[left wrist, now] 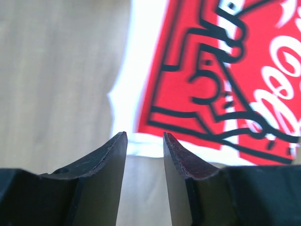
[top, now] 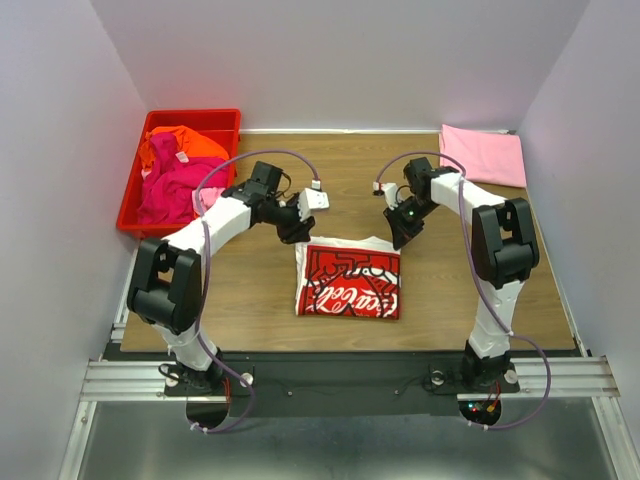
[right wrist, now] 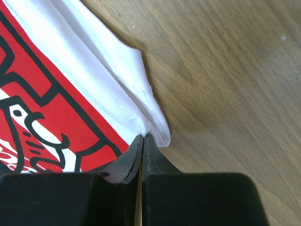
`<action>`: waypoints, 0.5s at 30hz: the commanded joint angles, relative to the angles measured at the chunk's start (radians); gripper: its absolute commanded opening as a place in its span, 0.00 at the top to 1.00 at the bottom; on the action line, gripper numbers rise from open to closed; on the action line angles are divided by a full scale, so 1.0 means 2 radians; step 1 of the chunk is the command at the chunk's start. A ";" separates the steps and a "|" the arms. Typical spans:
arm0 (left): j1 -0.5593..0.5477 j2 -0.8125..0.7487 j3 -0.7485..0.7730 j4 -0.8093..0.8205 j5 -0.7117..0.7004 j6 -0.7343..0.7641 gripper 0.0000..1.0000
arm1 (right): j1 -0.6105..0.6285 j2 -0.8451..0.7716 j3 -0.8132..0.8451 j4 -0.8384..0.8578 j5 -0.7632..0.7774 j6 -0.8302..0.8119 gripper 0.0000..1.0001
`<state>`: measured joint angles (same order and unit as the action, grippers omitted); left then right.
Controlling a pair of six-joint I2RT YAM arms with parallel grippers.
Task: Fold and stack the t-shirts
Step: Fold the tshirt
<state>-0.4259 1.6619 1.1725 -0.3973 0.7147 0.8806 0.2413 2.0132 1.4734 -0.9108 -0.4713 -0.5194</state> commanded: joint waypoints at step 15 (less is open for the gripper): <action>0.016 0.102 0.094 -0.042 0.023 0.005 0.46 | -0.002 -0.026 0.029 0.015 -0.021 0.007 0.99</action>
<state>-0.3920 1.8683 1.3056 -0.4435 0.7174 0.8810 0.2413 2.0125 1.4914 -0.9062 -0.4820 -0.5114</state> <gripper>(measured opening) 0.537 0.019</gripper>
